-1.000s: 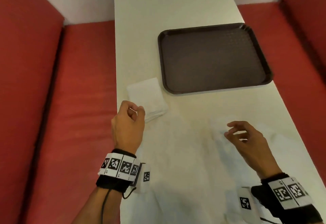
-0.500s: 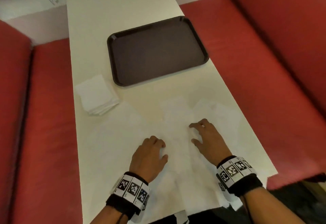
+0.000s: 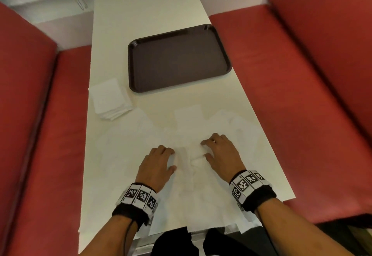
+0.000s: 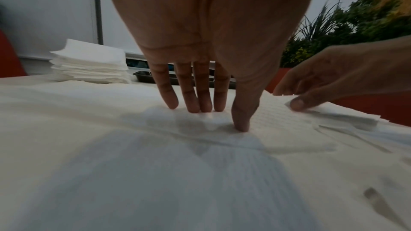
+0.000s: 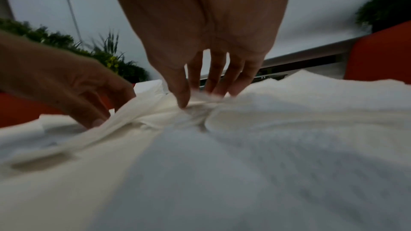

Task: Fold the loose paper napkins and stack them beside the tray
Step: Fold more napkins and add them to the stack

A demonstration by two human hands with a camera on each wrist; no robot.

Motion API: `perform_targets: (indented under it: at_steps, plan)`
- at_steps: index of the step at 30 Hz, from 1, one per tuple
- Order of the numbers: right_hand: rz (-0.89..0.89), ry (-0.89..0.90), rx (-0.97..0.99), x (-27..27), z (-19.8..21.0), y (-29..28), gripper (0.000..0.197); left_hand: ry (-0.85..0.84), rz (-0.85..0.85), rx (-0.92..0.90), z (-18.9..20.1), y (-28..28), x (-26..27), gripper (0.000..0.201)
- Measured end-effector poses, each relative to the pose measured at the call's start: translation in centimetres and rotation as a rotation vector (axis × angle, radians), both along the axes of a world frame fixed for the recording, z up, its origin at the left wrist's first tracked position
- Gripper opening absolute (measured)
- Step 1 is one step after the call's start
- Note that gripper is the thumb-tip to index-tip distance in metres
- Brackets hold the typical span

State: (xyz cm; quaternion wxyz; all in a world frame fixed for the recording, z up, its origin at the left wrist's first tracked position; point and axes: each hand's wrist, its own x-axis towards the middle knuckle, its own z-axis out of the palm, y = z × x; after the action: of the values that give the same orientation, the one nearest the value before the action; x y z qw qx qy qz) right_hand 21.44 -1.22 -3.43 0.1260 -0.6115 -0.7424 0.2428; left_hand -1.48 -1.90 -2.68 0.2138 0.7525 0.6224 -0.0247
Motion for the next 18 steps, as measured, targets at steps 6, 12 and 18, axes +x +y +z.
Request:
perform_targets:
  at_steps: [6, 12, 18]
  plan:
    - [-0.027, -0.081, 0.258, 1.0, 0.0, 0.2, 0.027, -0.027, 0.009, 0.047, -0.5, -0.4, 0.0, 0.044]
    - [-0.148, -0.091, 0.46, 1.4, 2.7, 0.8, 0.026, 0.003, -0.015, 0.074, 0.1, -0.3, -0.2, 0.04]
    - [-0.037, 0.285, 0.609, 2.0, 7.9, 0.7, 0.022, -0.486, 0.391, 0.244, 4.9, 2.3, 1.4, 0.026]
